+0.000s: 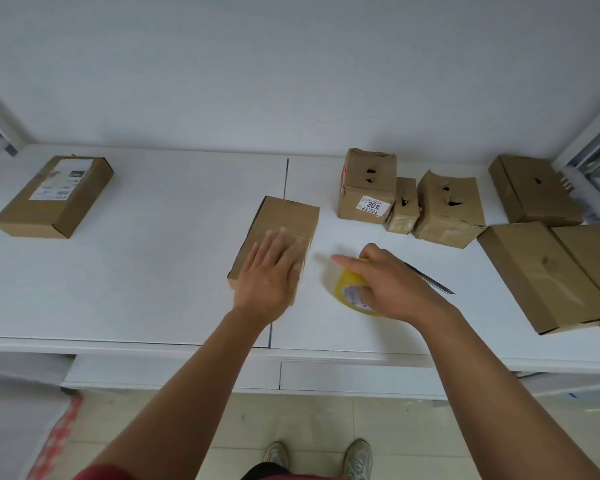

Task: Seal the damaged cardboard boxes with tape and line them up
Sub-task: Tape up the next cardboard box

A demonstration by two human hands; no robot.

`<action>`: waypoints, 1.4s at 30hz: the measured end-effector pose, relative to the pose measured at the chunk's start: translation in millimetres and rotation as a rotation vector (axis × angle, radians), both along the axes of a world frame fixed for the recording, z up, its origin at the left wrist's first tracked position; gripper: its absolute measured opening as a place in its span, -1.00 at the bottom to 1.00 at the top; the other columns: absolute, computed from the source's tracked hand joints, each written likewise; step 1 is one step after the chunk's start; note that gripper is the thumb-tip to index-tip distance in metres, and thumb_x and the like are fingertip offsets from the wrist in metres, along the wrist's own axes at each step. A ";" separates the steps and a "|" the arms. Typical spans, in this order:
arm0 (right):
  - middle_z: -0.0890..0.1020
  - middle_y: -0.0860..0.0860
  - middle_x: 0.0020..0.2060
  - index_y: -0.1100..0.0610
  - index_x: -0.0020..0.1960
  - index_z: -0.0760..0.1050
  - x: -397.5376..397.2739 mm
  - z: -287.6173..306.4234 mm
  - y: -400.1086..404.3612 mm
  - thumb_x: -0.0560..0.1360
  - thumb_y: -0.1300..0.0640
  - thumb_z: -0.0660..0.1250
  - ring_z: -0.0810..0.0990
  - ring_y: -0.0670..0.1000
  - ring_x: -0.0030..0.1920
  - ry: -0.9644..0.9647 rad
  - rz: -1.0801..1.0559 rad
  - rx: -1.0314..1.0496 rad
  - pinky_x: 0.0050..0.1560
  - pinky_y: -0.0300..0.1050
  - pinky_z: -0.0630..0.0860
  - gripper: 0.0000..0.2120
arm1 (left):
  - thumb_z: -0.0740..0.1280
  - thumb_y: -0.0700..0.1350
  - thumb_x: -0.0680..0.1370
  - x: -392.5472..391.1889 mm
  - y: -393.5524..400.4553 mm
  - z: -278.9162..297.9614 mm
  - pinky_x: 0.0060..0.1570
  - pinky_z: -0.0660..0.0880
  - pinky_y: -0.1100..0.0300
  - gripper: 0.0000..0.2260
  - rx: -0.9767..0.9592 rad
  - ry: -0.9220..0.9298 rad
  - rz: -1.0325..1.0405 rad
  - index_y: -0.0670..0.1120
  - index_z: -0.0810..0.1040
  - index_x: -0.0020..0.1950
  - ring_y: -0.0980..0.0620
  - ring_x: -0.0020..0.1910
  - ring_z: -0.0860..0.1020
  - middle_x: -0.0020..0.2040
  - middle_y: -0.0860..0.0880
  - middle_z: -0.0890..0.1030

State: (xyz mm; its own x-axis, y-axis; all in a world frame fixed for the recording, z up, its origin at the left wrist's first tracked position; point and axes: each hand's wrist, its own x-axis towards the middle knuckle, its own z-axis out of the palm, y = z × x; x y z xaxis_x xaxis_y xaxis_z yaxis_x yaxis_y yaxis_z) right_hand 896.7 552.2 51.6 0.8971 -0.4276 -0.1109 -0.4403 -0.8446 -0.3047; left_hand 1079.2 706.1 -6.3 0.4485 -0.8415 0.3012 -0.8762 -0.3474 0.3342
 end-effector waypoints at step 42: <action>0.56 0.05 -0.09 0.11 0.12 0.40 21.8 -3.2 -99.1 0.60 0.23 0.15 0.52 0.10 -0.14 0.164 -0.356 -0.083 -0.19 -0.07 0.44 -0.87 | -0.10 0.19 0.67 -7.4 -15.2 5.7 0.54 -0.13 -0.07 -0.50 0.353 0.128 0.108 0.15 0.01 0.61 -0.07 0.60 -0.15 0.64 -0.04 -0.07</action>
State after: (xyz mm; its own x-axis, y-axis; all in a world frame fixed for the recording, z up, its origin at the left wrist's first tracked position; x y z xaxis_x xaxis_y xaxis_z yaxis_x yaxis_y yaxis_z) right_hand 918.5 453.2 48.4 0.6643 -0.7223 -0.1920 -0.7471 -0.6492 -0.1429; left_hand 1071.8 690.8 -0.6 0.5551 -0.8294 -0.0628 -0.7874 -0.5483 0.2817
